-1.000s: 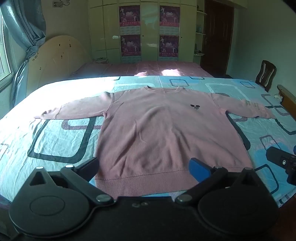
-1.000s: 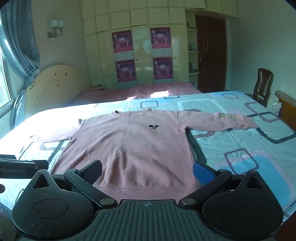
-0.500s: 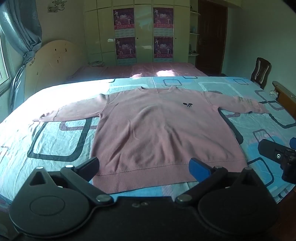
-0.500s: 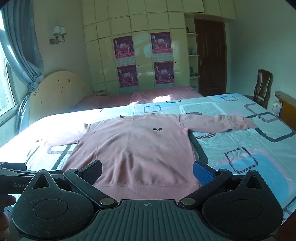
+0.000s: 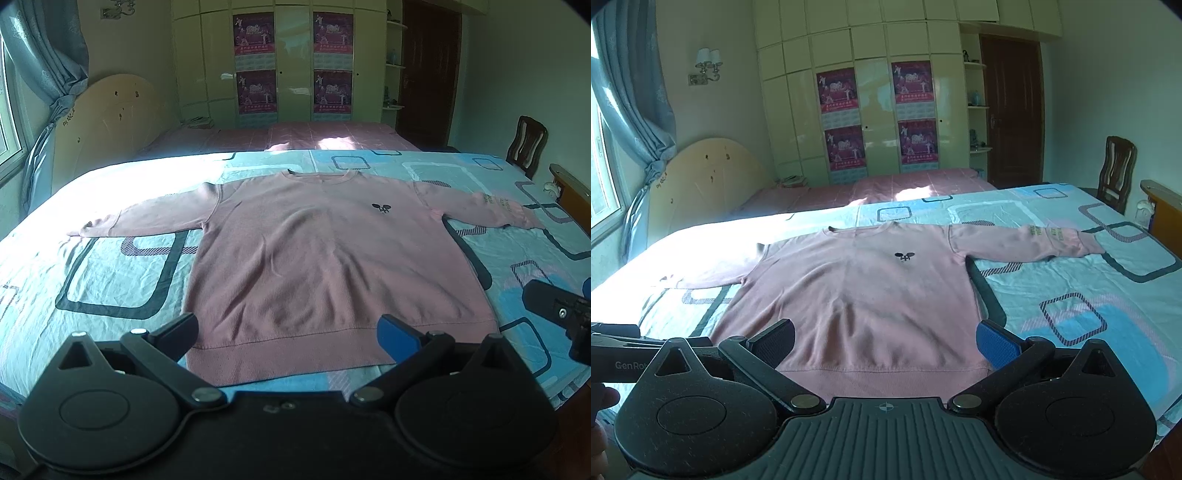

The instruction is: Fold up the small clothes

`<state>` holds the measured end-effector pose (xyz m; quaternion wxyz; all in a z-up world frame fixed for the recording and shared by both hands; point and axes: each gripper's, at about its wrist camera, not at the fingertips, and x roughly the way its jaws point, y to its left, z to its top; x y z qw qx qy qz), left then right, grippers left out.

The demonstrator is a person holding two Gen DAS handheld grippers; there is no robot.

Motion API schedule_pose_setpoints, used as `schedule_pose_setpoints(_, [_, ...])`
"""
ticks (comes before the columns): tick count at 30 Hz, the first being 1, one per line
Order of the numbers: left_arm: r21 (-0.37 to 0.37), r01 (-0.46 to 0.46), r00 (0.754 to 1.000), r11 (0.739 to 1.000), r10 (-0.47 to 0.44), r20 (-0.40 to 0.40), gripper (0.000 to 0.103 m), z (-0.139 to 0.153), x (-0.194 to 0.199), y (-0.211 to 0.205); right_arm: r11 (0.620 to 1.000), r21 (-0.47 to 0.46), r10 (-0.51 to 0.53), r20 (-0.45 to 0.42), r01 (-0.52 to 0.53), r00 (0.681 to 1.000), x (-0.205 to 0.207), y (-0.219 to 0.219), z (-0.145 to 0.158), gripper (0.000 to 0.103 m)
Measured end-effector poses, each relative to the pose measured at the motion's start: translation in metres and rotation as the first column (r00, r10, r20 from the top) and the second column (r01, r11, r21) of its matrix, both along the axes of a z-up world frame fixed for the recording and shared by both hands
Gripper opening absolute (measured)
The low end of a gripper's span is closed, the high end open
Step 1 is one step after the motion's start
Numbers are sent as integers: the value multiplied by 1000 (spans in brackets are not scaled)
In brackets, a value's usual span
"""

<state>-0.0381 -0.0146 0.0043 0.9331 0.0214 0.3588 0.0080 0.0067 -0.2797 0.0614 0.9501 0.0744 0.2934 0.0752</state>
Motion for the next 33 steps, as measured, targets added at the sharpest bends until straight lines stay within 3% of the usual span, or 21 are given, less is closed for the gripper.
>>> schedule_pose_setpoints(33, [0, -19, 1000, 1000, 19, 0, 103, 0, 8, 8, 1000, -17, -5, -31, 5, 999, 11, 5, -10, 103])
